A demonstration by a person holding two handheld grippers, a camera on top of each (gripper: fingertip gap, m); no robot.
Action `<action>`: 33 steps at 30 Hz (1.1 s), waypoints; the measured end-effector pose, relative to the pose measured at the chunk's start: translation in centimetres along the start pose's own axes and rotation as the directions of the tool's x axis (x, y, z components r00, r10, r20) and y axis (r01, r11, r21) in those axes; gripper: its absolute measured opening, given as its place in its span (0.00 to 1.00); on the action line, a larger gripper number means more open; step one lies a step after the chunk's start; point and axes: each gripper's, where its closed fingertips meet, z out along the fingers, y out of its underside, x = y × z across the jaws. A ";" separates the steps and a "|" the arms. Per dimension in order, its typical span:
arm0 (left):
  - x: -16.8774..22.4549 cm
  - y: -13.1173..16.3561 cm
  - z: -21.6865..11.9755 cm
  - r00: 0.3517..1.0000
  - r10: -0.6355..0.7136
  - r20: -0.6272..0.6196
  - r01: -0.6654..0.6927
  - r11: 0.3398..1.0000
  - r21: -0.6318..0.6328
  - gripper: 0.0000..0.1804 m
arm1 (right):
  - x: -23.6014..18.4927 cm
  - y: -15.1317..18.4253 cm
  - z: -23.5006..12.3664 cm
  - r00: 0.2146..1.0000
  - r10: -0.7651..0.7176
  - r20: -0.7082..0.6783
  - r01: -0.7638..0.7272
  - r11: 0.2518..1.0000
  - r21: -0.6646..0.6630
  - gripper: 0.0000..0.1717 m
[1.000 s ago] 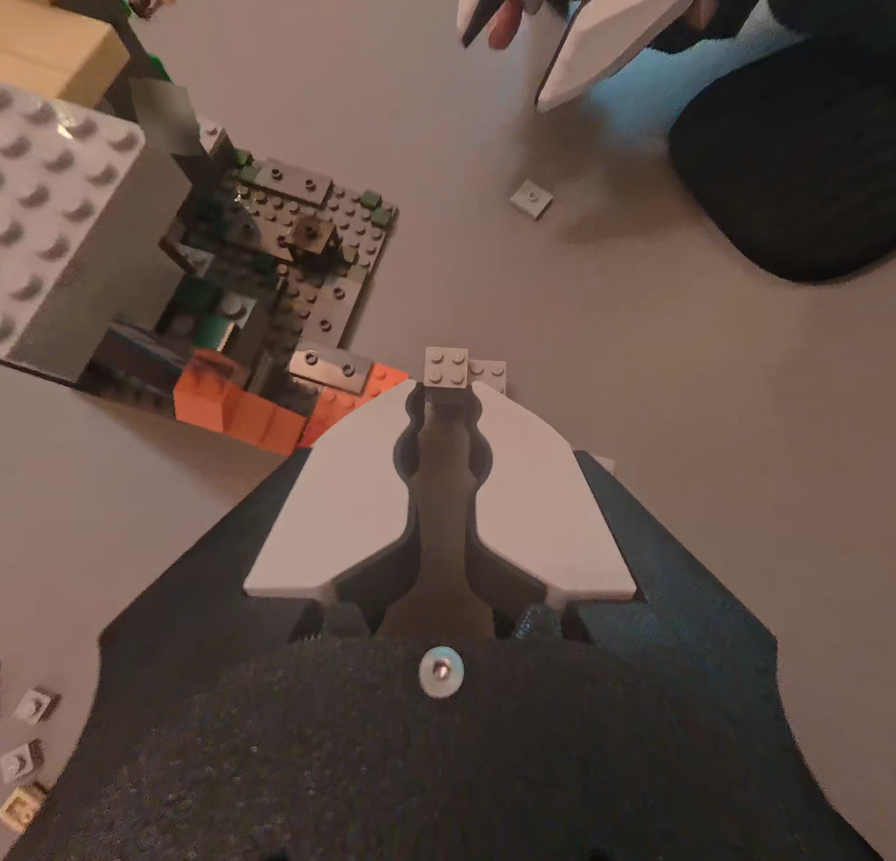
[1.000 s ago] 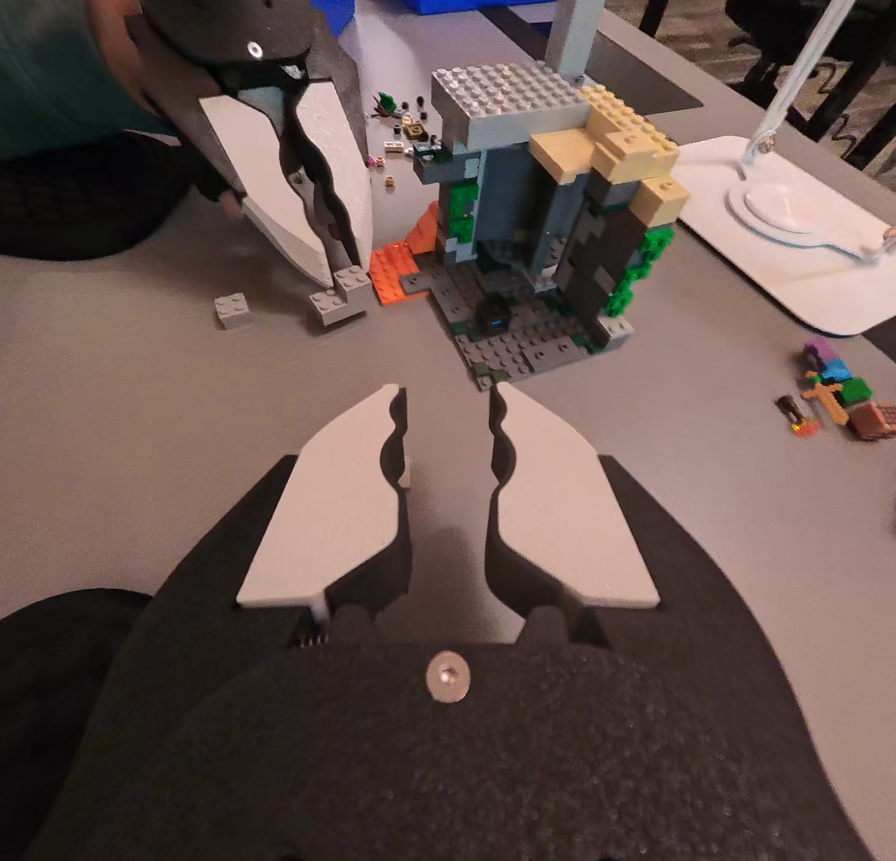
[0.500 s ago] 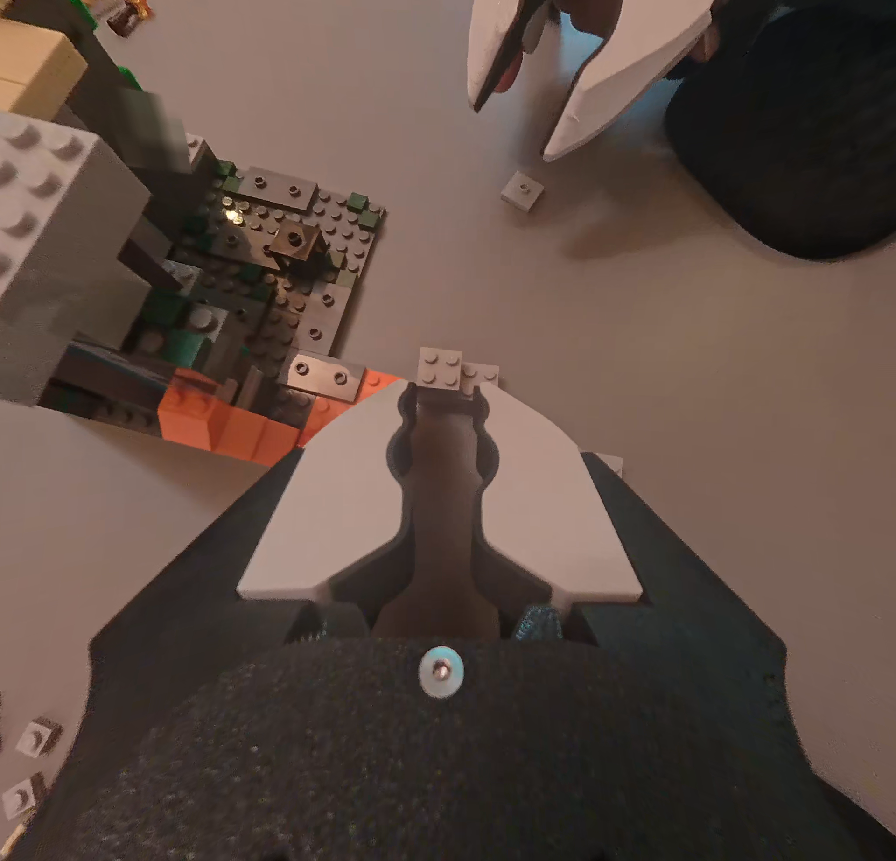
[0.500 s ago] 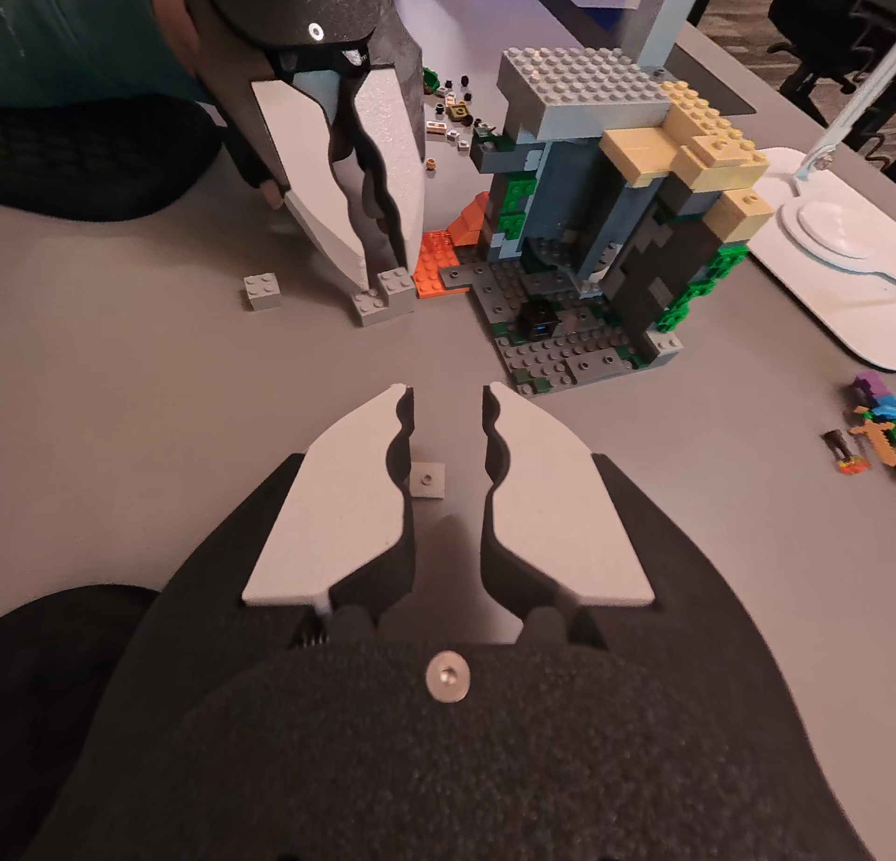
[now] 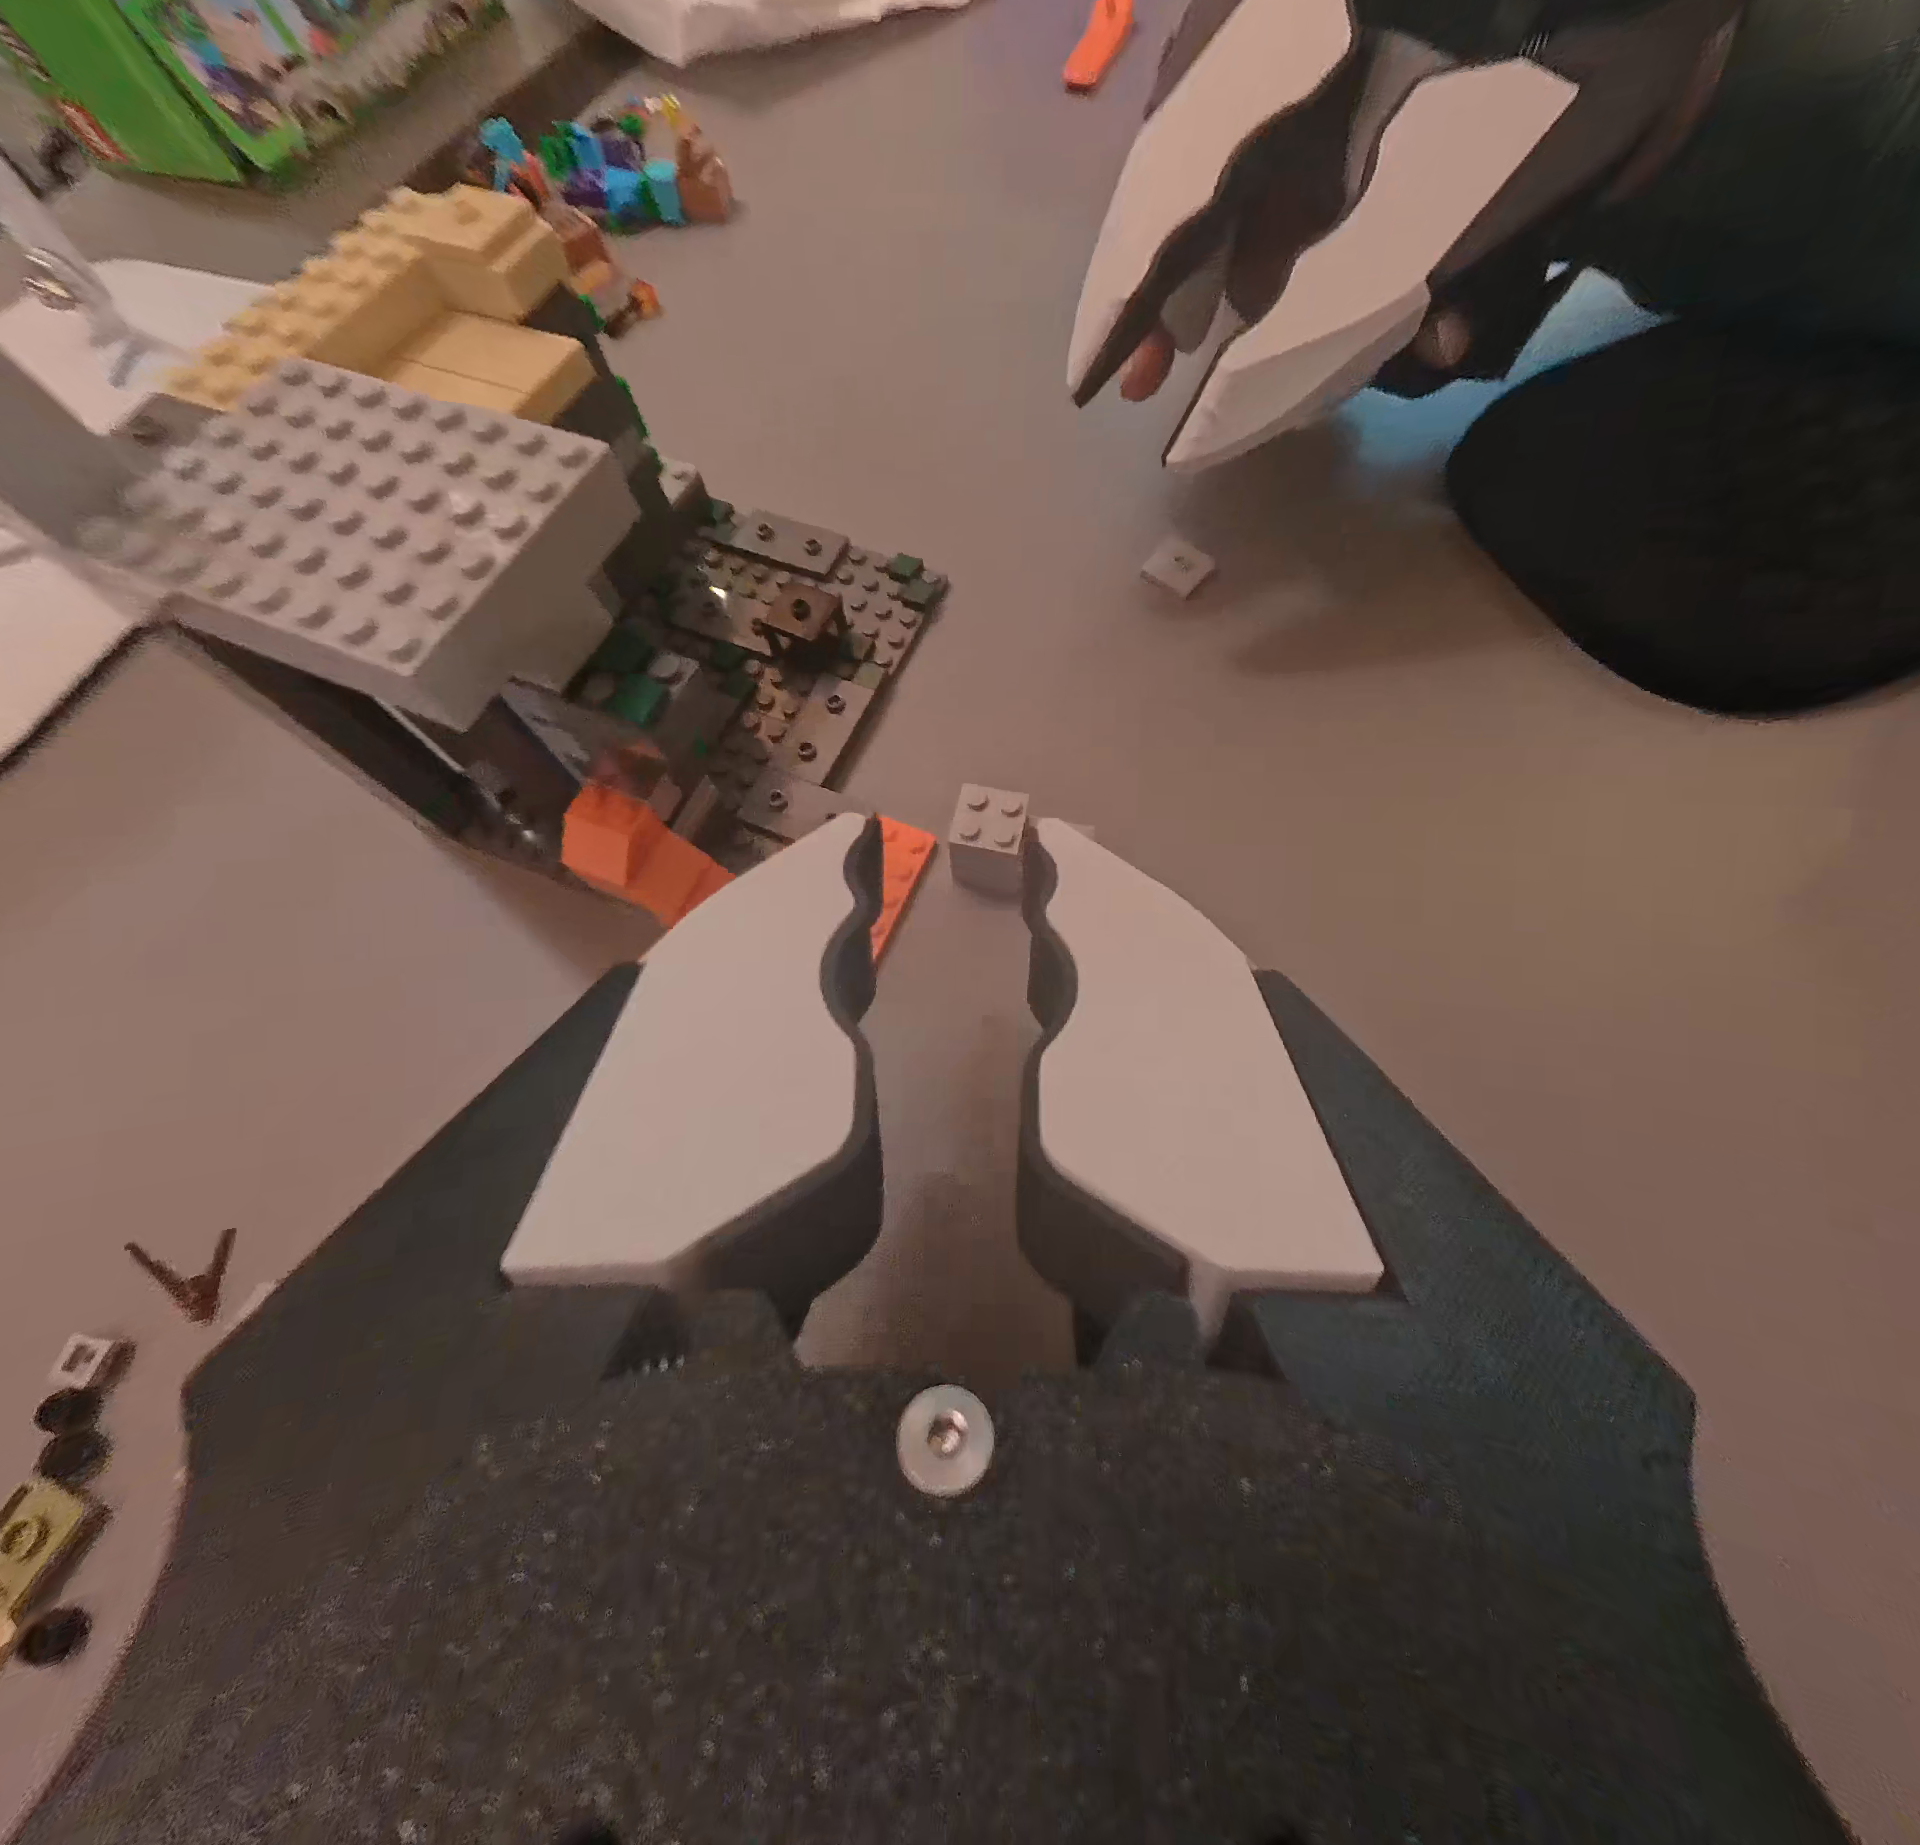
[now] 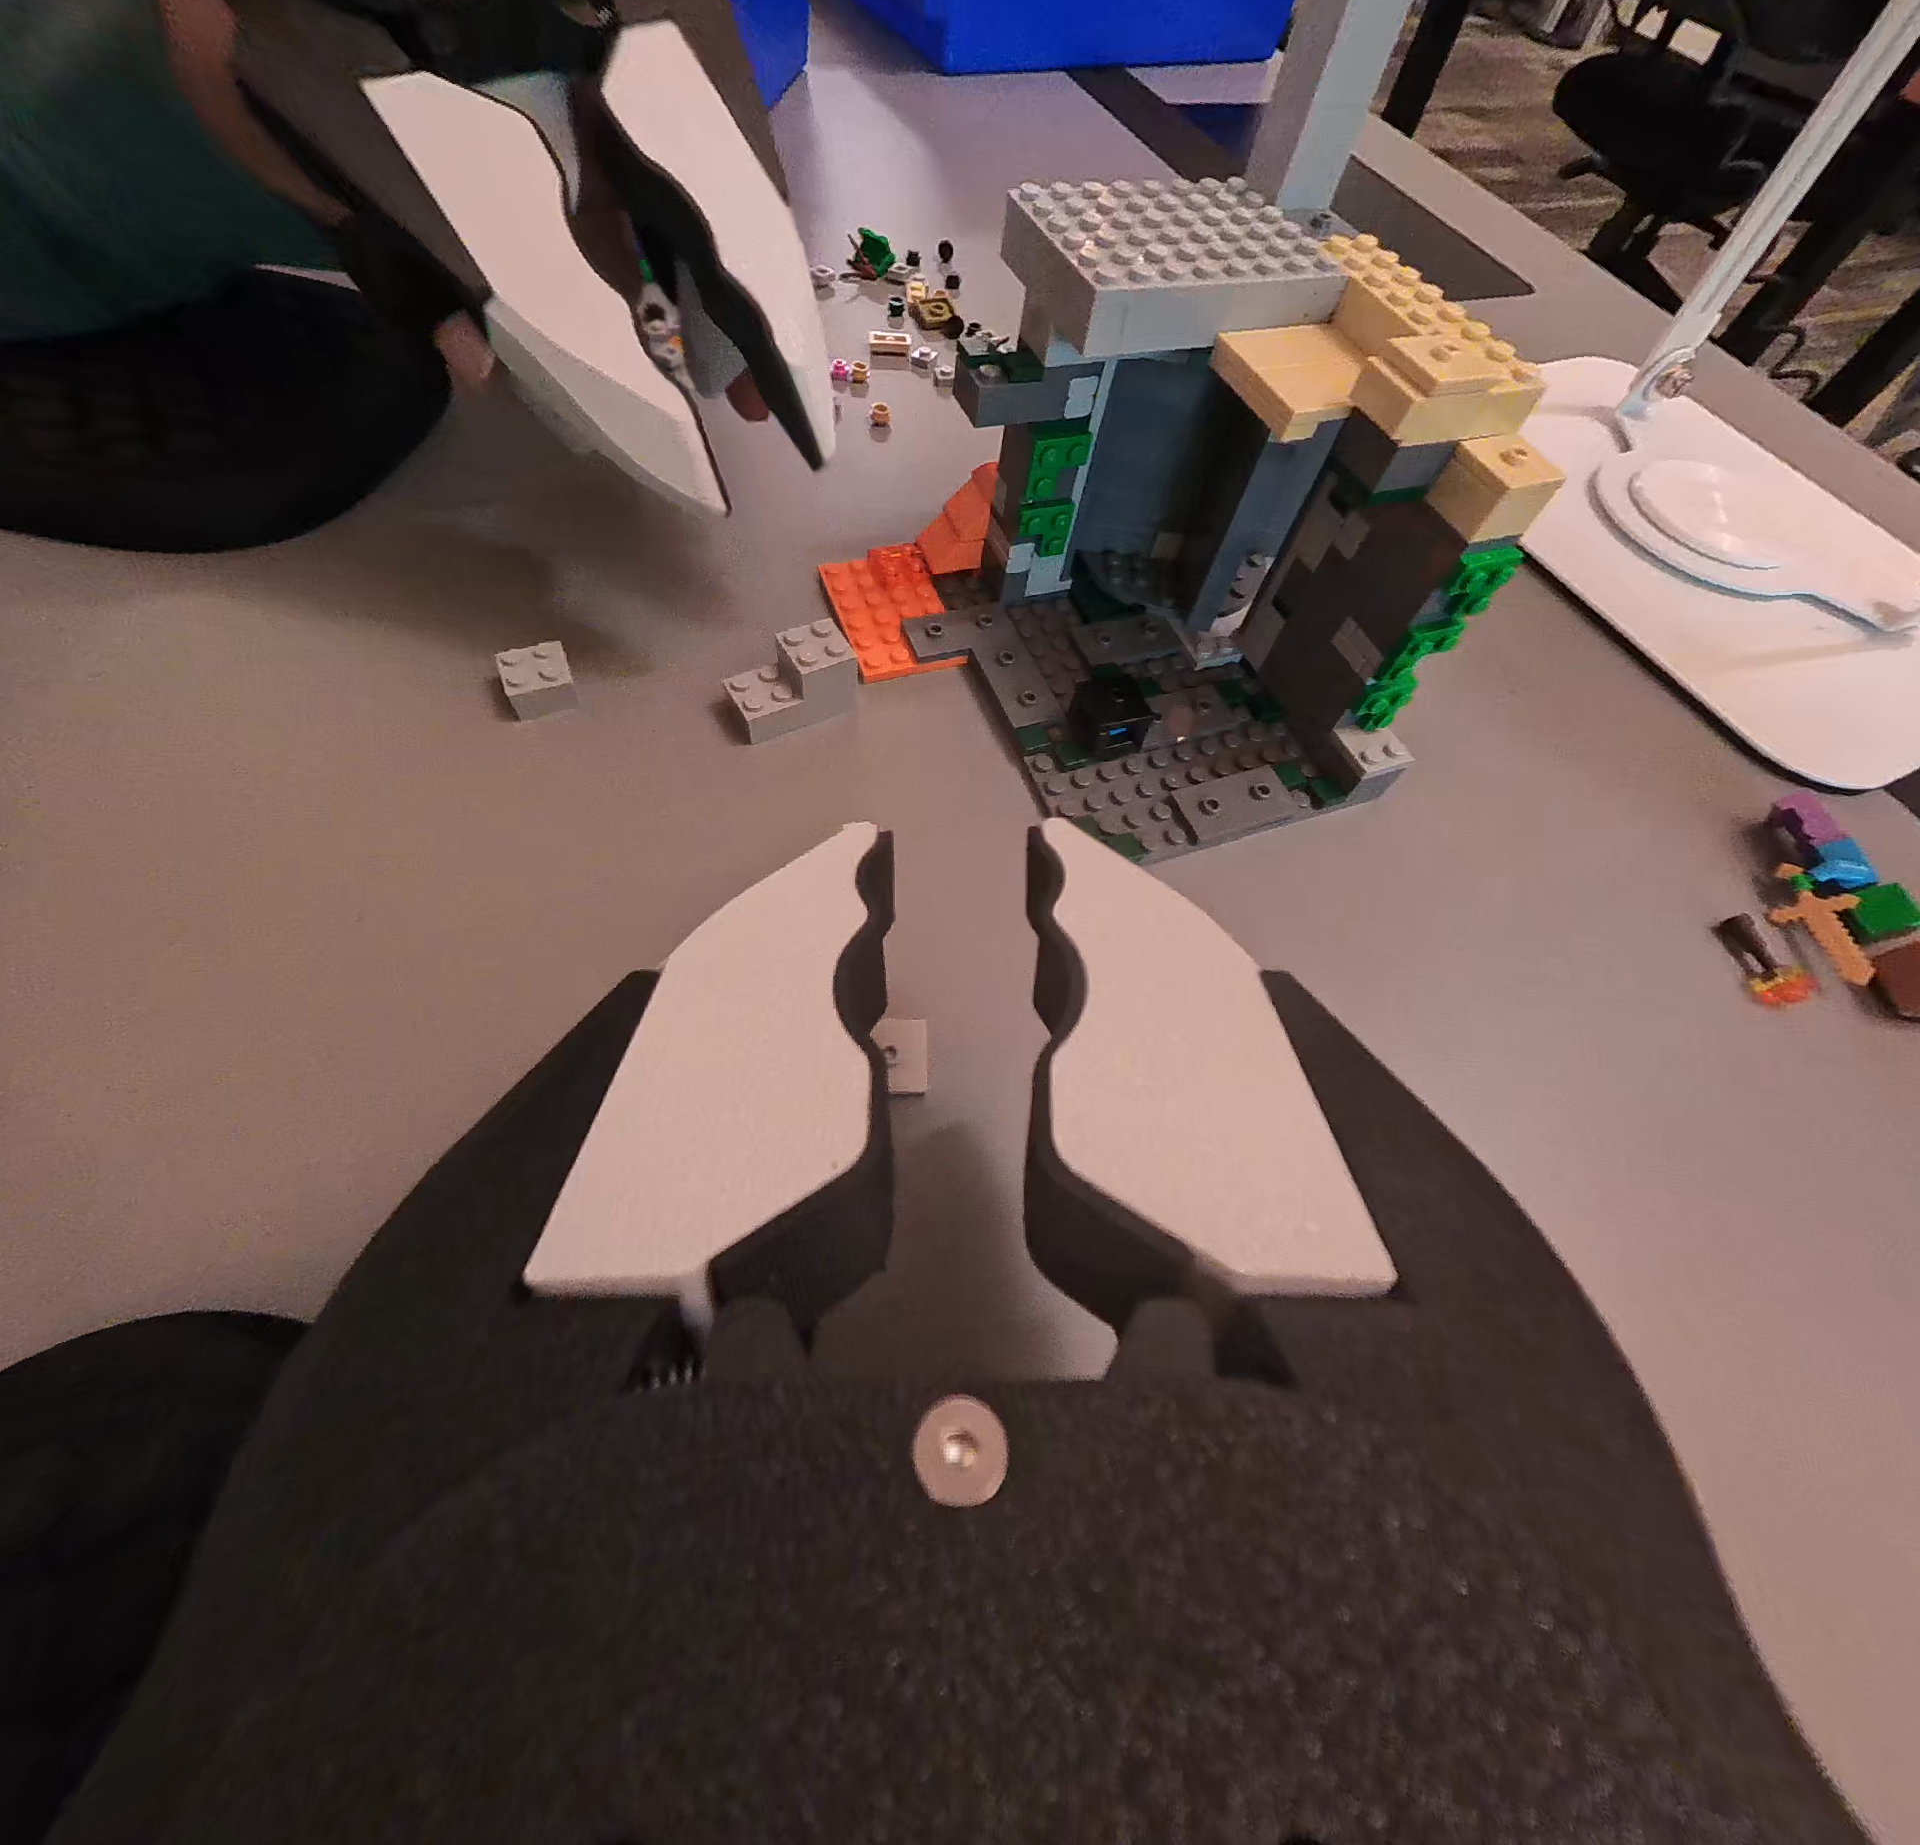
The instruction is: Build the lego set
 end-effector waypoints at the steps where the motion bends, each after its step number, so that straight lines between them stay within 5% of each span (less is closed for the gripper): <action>1: -0.1 -0.1 -0.3 1.000 0.001 0.015 -0.001 1.000 0.020 0.13 | 0.1 -0.1 -0.1 1.000 -0.005 -0.011 0.005 1.000 0.009 0.14; 8: -0.2 -0.6 -1.0 0.999 0.025 0.028 -0.027 0.995 0.097 0.07 | 1.6 -0.4 -0.6 0.996 0.000 -0.093 0.003 0.999 0.032 0.10; 11: 0.2 -0.7 -1.1 0.999 0.049 0.016 -0.051 0.992 0.114 0.00 | 1.8 0.1 -1.2 0.995 -0.014 -0.102 0.012 1.000 -0.023 0.00; 17: 0.5 0.0 -1.1 0.997 0.072 0.004 -0.072 0.993 0.097 0.01 | 1.3 2.2 -3.0 0.998 0.018 -0.067 -0.029 0.985 -0.167 0.00; 22: 1.2 0.4 -0.7 0.994 0.112 -0.011 -0.111 0.992 0.067 0.04 | -1.7 4.6 -2.2 1.000 0.016 0.015 -0.010 0.941 -0.338 0.11; 33: 3.1 1.7 -1.3 0.979 0.152 -0.133 -0.151 0.988 0.015 0.10 | -1.5 5.5 0.1 0.997 0.038 0.072 0.000 0.884 -0.468 0.12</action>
